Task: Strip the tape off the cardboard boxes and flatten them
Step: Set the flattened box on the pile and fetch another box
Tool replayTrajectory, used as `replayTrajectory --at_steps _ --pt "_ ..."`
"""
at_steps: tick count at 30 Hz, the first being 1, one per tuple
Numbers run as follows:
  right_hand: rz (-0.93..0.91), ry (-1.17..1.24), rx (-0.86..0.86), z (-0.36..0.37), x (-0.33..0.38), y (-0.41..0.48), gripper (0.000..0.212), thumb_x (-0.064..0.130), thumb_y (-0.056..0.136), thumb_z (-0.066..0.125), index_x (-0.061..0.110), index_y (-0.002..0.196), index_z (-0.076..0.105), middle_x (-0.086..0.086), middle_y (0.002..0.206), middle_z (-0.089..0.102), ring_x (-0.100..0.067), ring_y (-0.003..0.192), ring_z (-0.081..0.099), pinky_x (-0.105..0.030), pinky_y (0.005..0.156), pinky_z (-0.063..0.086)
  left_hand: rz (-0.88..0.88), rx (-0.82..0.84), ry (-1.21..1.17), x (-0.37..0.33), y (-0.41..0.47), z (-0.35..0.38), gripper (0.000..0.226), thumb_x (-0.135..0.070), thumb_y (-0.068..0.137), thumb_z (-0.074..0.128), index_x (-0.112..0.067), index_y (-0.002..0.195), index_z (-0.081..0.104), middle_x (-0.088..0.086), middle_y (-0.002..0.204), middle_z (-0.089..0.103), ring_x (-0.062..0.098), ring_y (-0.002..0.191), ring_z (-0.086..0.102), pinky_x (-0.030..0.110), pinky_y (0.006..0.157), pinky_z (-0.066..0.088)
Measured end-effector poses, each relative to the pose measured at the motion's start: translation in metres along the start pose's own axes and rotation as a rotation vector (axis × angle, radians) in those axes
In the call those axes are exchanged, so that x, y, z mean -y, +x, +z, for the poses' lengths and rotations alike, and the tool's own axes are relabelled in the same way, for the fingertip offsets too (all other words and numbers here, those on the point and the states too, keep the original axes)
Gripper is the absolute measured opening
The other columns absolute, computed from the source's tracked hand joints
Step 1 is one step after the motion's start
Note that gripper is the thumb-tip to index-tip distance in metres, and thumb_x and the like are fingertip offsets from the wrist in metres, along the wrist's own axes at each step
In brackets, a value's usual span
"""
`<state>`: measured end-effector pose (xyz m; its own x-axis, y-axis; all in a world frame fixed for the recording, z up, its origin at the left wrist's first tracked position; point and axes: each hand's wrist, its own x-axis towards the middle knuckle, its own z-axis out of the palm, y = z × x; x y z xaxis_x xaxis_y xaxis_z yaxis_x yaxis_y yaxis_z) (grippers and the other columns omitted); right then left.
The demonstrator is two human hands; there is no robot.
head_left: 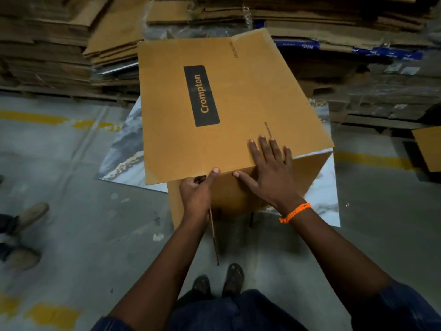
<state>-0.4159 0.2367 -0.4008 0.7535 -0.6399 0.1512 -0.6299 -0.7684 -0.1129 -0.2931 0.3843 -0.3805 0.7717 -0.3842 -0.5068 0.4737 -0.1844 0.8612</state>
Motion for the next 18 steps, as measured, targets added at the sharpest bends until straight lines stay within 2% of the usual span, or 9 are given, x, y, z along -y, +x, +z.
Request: replayTrajectory --at_steps 2,5,9,11,12,14,15,16,18 --pt "-0.031 -0.018 -0.017 0.012 0.014 0.009 0.082 0.072 0.096 0.024 0.023 0.161 0.017 -0.008 0.169 0.013 -0.032 0.155 0.011 -0.060 0.121 0.008 0.025 0.004 -0.002 0.000 0.021 -0.011 0.041 -0.026 0.081 0.085 -0.001 0.111 0.072 0.012 0.102 0.077 0.030 0.095 0.074 0.037 0.079 0.062" --pt "-0.045 -0.048 0.052 0.037 0.026 0.031 0.080 0.064 0.098 0.023 0.019 0.162 0.005 -0.010 0.169 -0.002 -0.032 0.156 -0.002 -0.062 0.121 0.001 -0.013 0.016 0.167 -0.019 0.063 -0.017 0.056 -0.036 0.081 0.085 -0.002 0.122 0.067 0.009 0.115 0.073 0.031 0.103 0.071 0.041 0.087 0.060" --pt "-0.144 -0.107 0.363 0.090 0.025 0.047 0.088 0.069 0.089 0.010 0.020 0.162 -0.002 -0.008 0.169 -0.007 -0.033 0.156 0.000 -0.065 0.118 0.012 -0.182 0.148 0.811 -0.029 0.130 -0.027 0.063 -0.039 0.093 0.071 0.003 0.136 0.053 0.020 0.135 0.058 0.037 0.110 0.061 0.036 0.077 0.049" --pt "-0.181 -0.119 0.531 0.127 0.020 0.041 0.089 0.072 0.087 0.007 0.025 0.161 -0.007 -0.003 0.168 -0.014 -0.031 0.156 -0.003 -0.063 0.119 0.011 -0.281 0.294 1.118 -0.019 0.152 -0.040 0.055 -0.039 0.092 0.073 0.003 0.125 0.059 0.022 0.130 0.060 0.037 0.103 0.063 0.041 0.083 0.057" --pt "-0.192 -0.115 0.601 0.147 0.018 0.034 0.087 0.073 0.090 0.011 0.027 0.160 -0.009 0.001 0.167 -0.018 -0.029 0.156 -0.005 -0.063 0.119 0.010 -0.288 0.324 1.267 -0.012 0.160 -0.048 0.046 -0.037 0.089 0.077 0.000 0.111 0.062 0.021 0.124 0.063 0.036 0.099 0.066 0.043 0.086 0.059" --pt "-0.187 -0.080 0.685 0.180 0.016 0.015 0.084 0.074 0.094 0.020 0.032 0.159 -0.011 0.007 0.163 -0.026 -0.026 0.156 -0.010 -0.063 0.119 0.007 -0.207 0.288 1.513 0.002 0.172 -0.069 0.038 -0.037 0.080 0.083 -0.011 0.089 0.057 0.014 0.117 0.066 0.031 0.095 0.066 0.040 0.087 0.059" --pt "-0.172 -0.051 0.672 0.191 0.015 0.007 0.084 0.076 0.094 0.020 0.034 0.159 -0.012 0.009 0.163 -0.026 -0.026 0.155 -0.012 -0.064 0.118 0.005 -0.148 0.223 1.561 0.009 0.176 -0.079 0.041 -0.040 0.078 0.083 -0.014 0.092 0.056 0.012 0.116 0.066 0.029 0.097 0.065 0.039 0.087 0.057" --pt "-0.160 -0.022 0.637 0.197 0.015 0.004 0.085 0.077 0.093 0.020 0.035 0.159 -0.011 0.009 0.165 -0.023 -0.025 0.155 -0.013 -0.065 0.117 0.003 -0.098 0.150 1.559 0.020 0.179 -0.091 0.049 -0.047 0.077 0.082 -0.013 0.103 0.057 0.012 0.118 0.064 0.030 0.103 0.063 0.040 0.089 0.055" --pt "-0.167 0.005 0.605 0.198 0.015 0.008 0.086 0.078 0.093 0.021 0.034 0.160 -0.008 0.008 0.167 -0.017 -0.026 0.155 -0.012 -0.066 0.117 0.003 -0.092 -0.009 1.443 0.047 0.181 -0.116 0.084 -0.063 0.074 0.078 -0.011 0.132 0.047 0.016 0.132 0.054 0.036 0.120 0.056 0.048 0.097 0.051"
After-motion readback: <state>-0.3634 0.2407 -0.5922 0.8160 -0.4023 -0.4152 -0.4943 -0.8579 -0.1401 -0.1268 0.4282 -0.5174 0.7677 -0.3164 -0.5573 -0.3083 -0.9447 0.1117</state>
